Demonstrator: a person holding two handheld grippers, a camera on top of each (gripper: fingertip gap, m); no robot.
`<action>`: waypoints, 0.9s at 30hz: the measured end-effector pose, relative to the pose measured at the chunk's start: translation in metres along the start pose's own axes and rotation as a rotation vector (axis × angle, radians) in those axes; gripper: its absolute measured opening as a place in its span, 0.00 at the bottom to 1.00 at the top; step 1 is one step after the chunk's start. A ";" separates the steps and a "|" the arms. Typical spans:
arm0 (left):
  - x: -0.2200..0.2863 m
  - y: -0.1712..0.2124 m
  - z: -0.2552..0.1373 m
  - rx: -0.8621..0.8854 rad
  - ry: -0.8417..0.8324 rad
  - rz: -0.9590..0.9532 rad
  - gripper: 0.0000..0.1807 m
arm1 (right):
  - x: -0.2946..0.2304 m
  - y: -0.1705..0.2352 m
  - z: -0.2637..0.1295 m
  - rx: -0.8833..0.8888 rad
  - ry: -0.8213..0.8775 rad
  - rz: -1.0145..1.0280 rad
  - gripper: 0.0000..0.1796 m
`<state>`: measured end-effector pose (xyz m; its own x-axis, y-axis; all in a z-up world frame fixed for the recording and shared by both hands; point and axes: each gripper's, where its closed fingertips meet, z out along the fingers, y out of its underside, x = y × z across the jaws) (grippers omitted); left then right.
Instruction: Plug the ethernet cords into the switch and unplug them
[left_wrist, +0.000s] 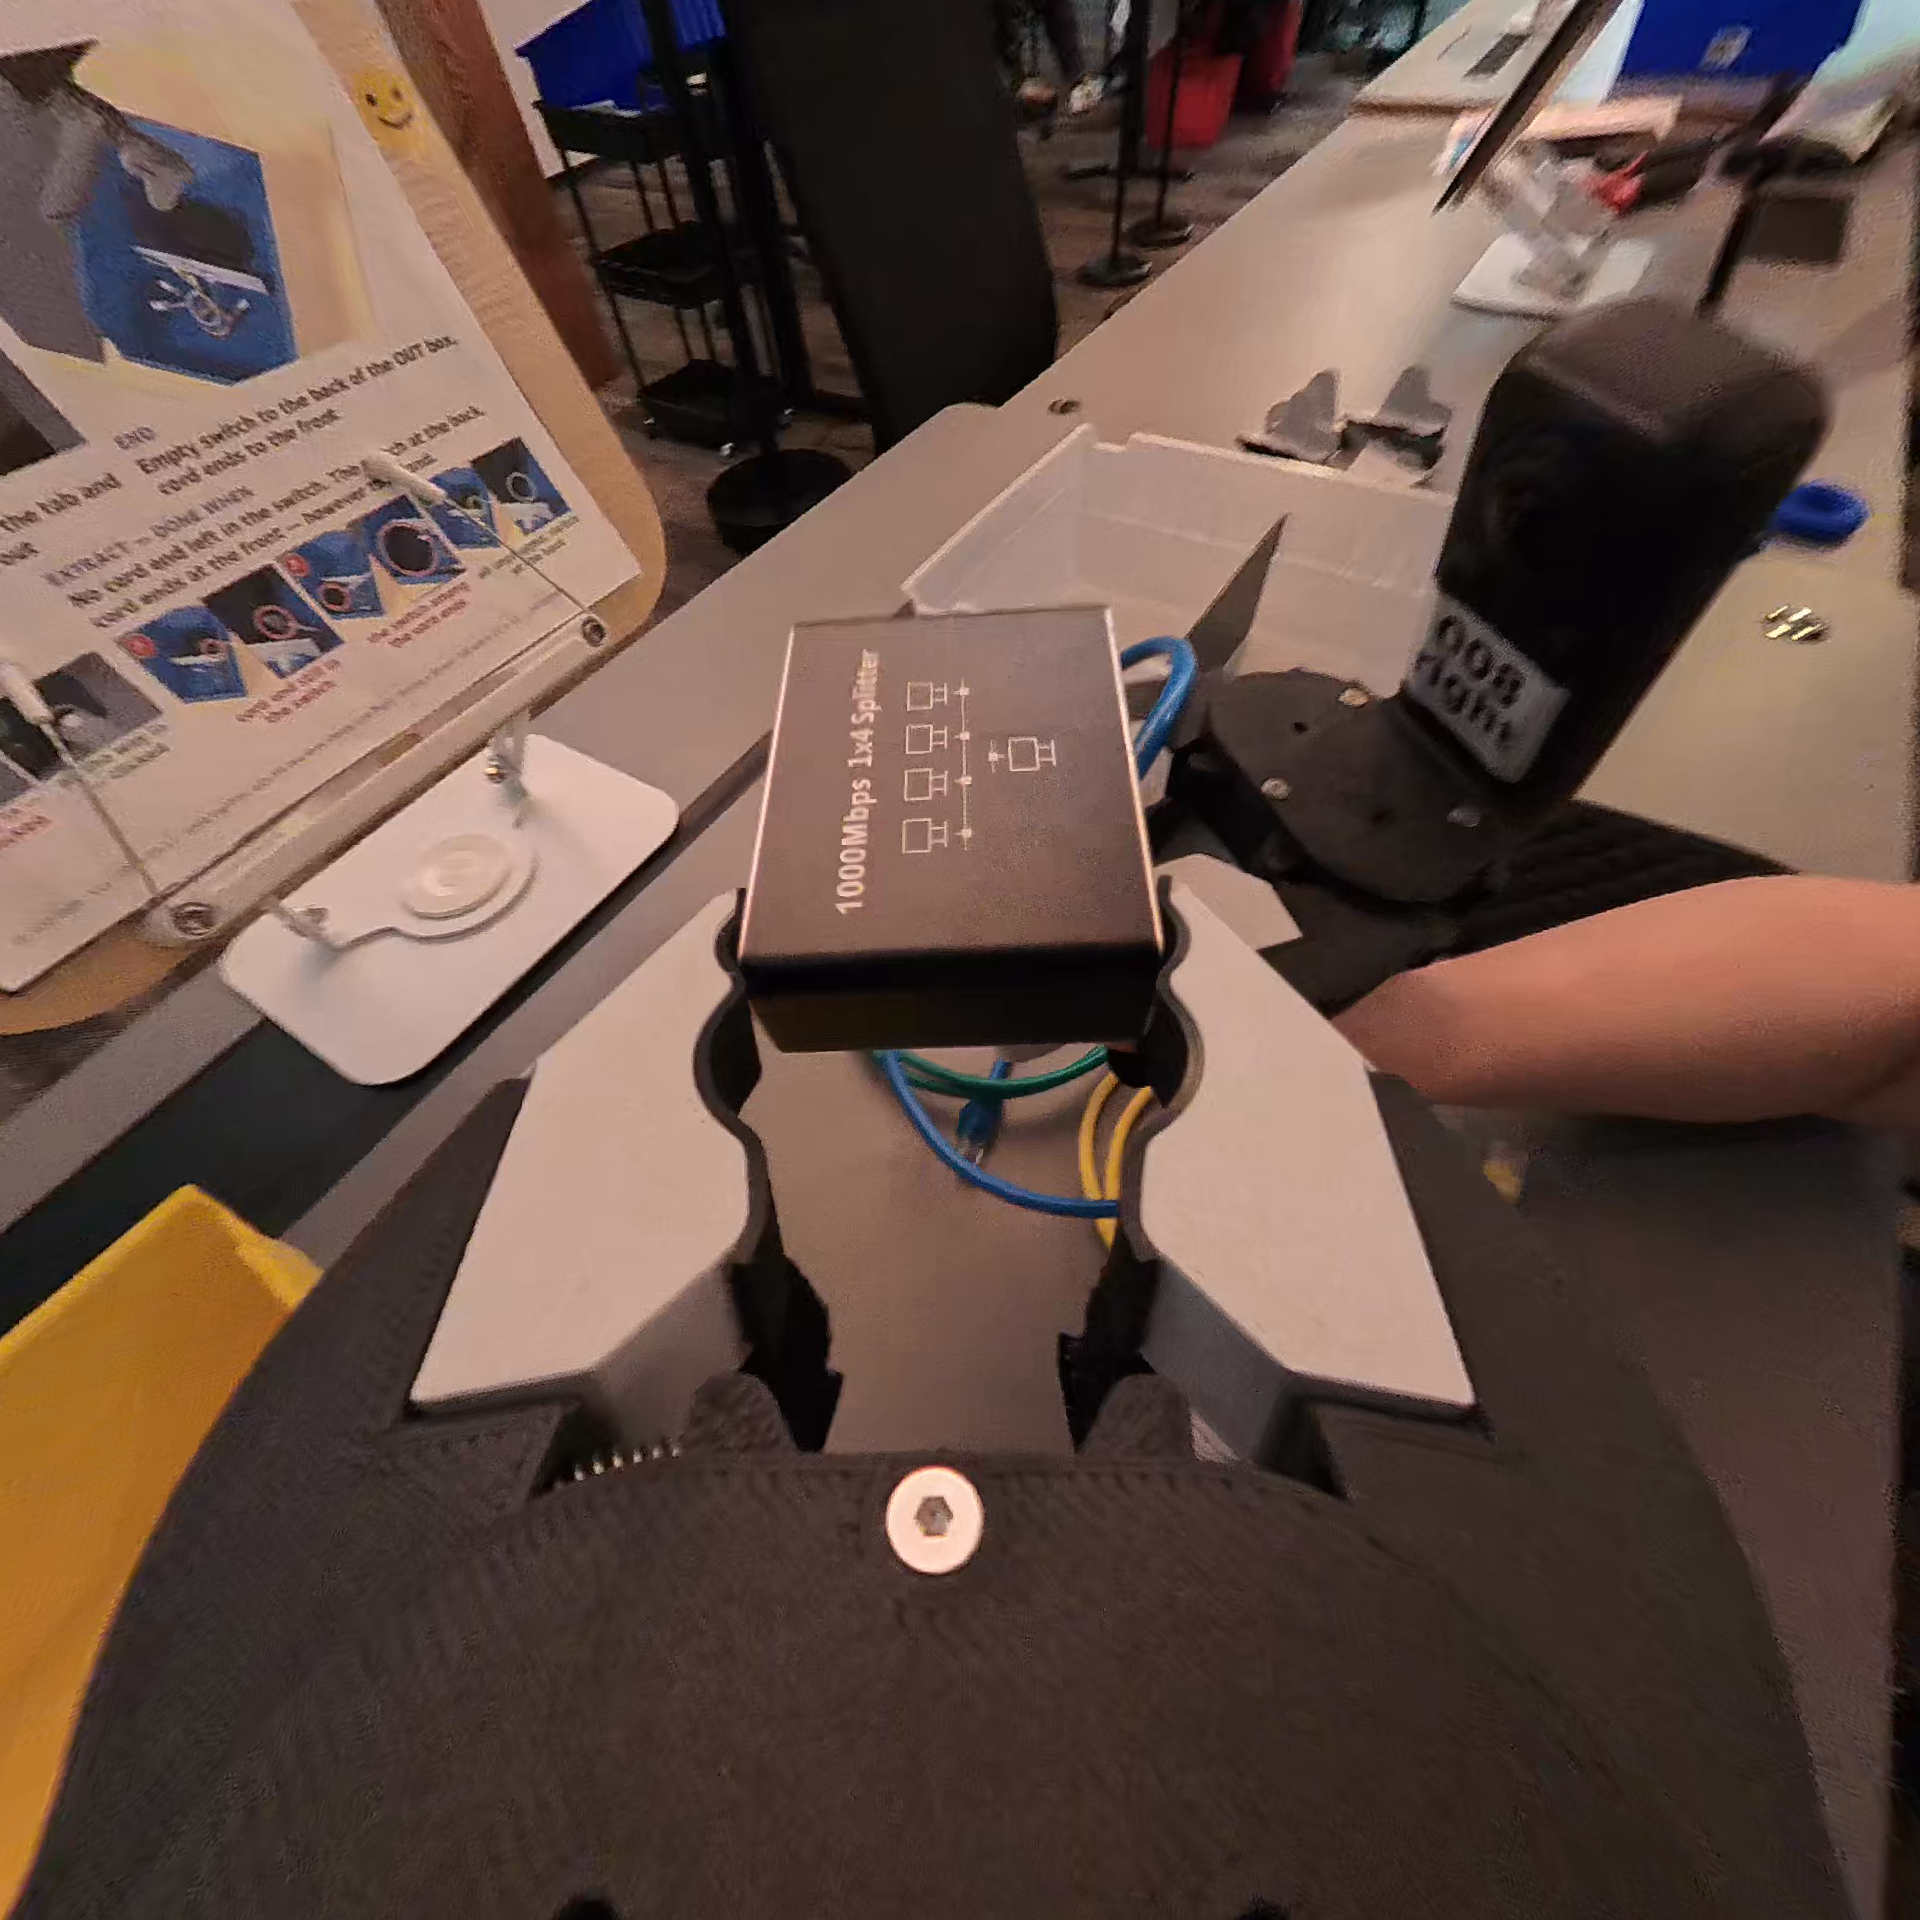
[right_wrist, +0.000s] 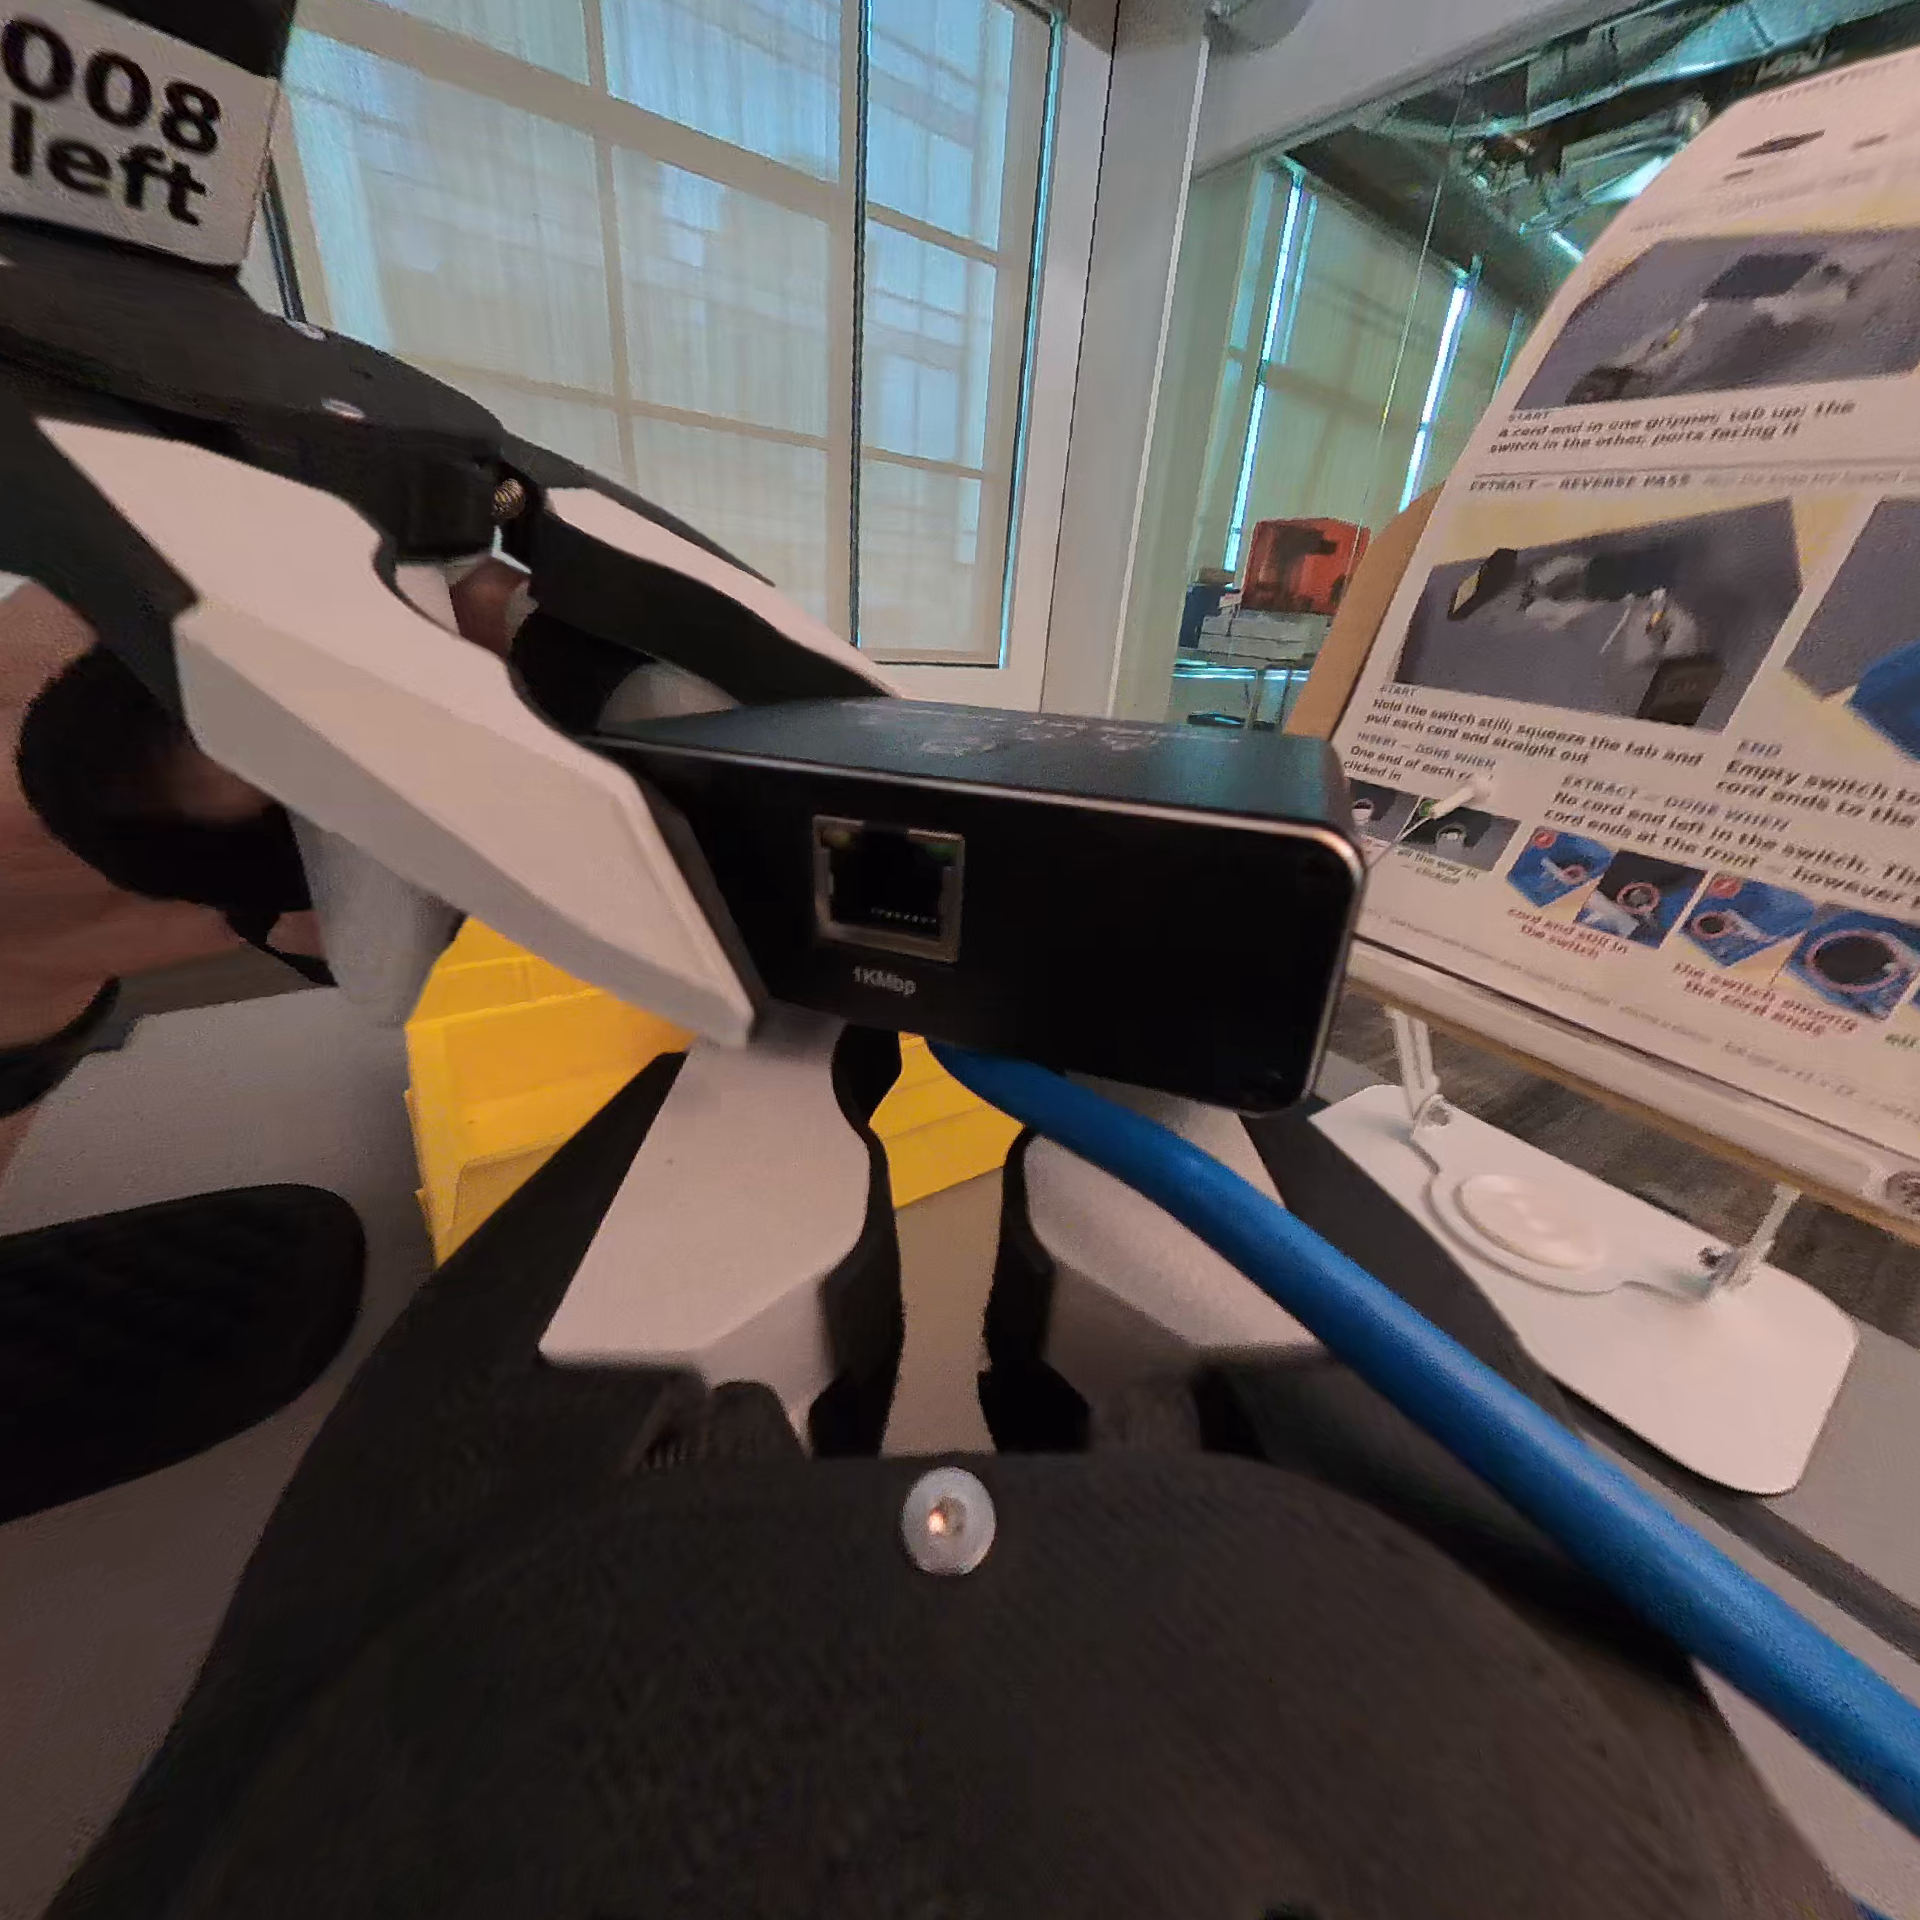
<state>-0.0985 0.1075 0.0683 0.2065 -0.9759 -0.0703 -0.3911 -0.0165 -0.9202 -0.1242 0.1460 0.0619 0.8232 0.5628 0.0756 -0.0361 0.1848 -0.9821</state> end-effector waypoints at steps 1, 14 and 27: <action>-0.001 0.003 0.002 -0.020 -0.024 0.025 0.42 | 0.000 0.000 0.000 -0.010 0.006 -0.023 0.06; -0.003 -0.007 0.010 0.104 0.027 0.032 0.41 | 0.011 -0.001 -0.002 -0.031 0.023 -0.142 0.06; 0.002 -0.033 -0.009 0.314 0.175 -0.104 0.41 | 0.039 -0.008 -0.008 -0.096 0.067 -0.162 0.06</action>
<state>-0.0936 0.1041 0.1019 0.0641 -0.9953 0.0721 -0.0764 -0.0769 -0.9941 -0.0875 0.1602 0.0714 0.8498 0.4765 0.2252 0.1511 0.1892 -0.9703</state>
